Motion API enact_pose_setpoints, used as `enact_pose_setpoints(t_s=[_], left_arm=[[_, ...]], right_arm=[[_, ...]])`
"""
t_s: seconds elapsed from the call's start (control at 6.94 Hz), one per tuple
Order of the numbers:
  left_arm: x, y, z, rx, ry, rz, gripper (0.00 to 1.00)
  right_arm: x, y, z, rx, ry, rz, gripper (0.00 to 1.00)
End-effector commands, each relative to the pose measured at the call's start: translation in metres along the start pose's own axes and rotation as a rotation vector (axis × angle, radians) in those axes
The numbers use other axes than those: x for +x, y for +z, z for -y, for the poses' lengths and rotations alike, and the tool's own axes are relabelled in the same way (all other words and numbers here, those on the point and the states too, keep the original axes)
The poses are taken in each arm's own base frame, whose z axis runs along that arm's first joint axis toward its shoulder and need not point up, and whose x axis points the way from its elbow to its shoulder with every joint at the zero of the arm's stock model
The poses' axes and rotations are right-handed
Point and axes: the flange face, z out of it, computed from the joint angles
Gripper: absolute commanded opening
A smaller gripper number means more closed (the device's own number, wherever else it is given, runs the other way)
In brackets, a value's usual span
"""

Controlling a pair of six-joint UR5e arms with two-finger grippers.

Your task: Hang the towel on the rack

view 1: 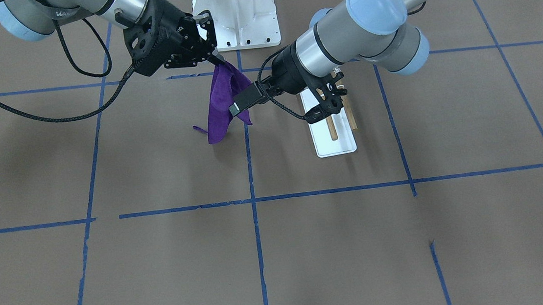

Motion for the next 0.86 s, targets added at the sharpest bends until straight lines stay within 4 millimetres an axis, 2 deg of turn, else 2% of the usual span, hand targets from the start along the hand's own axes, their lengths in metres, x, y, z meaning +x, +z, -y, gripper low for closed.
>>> enact_pose_setpoints(t_s=[0.0,0.29,0.43,0.58,0.72], left_arm=[[-0.007,0.022,-0.018,-0.025,0.004,-0.001,0.86],[-0.009,0.028,-0.028,-0.050,0.023,-0.011,0.66],[-0.009,0.028,-0.029,-0.052,0.023,-0.011,0.50],[-0.009,0.028,-0.029,-0.053,0.025,-0.012,0.03],[-0.010,0.026,-0.030,-0.062,0.040,-0.027,0.00]], right_arm=[[-0.001,-0.001,-0.001,0.000,-0.002,0.002,0.00],[-0.002,-0.001,-0.001,0.001,-0.003,0.003,0.00],[-0.002,-0.002,-0.001,0.001,-0.004,0.005,0.00],[-0.001,-0.002,-0.002,0.001,-0.004,0.005,0.00],[0.000,-0.001,-0.002,-0.001,-0.004,0.003,0.00]])
